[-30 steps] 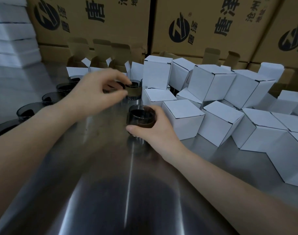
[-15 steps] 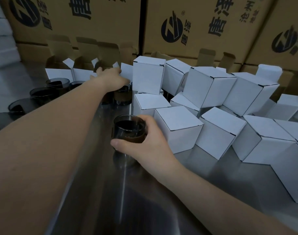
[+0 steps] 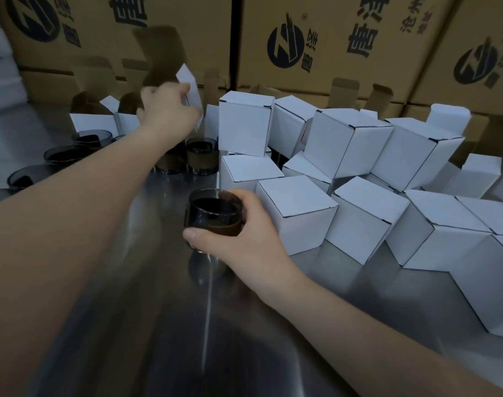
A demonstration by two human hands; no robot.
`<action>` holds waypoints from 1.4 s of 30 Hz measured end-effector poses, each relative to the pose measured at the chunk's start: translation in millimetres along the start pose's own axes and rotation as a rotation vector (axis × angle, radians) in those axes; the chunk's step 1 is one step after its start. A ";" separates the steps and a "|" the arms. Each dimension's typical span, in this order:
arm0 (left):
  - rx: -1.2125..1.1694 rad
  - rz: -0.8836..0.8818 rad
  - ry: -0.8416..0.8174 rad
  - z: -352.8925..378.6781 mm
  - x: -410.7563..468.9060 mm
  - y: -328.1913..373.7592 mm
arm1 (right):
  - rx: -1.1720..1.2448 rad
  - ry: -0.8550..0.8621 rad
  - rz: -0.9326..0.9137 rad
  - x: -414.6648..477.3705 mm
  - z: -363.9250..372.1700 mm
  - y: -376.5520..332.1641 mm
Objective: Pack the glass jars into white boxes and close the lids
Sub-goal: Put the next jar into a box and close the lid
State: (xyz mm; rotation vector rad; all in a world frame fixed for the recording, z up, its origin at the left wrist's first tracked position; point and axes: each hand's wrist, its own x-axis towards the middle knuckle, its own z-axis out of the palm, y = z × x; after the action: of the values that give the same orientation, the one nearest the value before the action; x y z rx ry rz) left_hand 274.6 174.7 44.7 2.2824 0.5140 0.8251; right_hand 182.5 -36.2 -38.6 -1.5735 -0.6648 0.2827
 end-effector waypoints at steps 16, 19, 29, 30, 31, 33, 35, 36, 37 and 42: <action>0.226 0.535 0.289 -61.9 -184.1 28.7 | 0.177 0.200 -0.298 -31.6 -30.6 -60.7; 0.260 0.561 0.268 -57.2 -218.6 38.3 | 0.220 0.254 -0.310 -38.2 -39.6 -65.2; 0.269 0.539 0.246 -31.3 -265.9 52.5 | 0.162 0.194 -0.406 -55.3 -45.3 -81.2; 0.250 0.551 0.253 -29.3 -266.9 50.8 | 0.139 0.176 -0.398 -55.3 -44.8 -81.7; 0.211 0.560 0.260 -27.8 -267.4 49.1 | 0.117 0.161 -0.389 -54.7 -44.3 -81.9; 0.077 0.569 0.286 -27.8 -266.7 46.2 | 0.095 0.135 -0.375 -51.7 -43.6 -81.2; -0.078 0.560 0.328 -29.8 -263.2 42.9 | 0.080 0.105 -0.362 -47.4 -44.8 -81.1; -0.159 0.539 0.331 -31.4 -260.2 41.0 | 0.058 0.084 -0.353 -45.0 -45.7 -81.8; -0.243 0.504 0.309 -33.2 -257.1 39.0 | 0.029 0.059 -0.341 -42.5 -46.6 -82.6; -0.497 0.248 -0.120 -42.3 -236.0 20.5 | -0.110 -0.046 -0.288 -32.4 -49.4 -85.8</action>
State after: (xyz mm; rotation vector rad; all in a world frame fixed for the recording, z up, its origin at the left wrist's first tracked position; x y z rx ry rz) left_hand 77.8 50.1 -15.4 1.9323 -0.0352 0.8188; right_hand 163.0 -96.2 44.3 -1.5552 -0.9453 0.0685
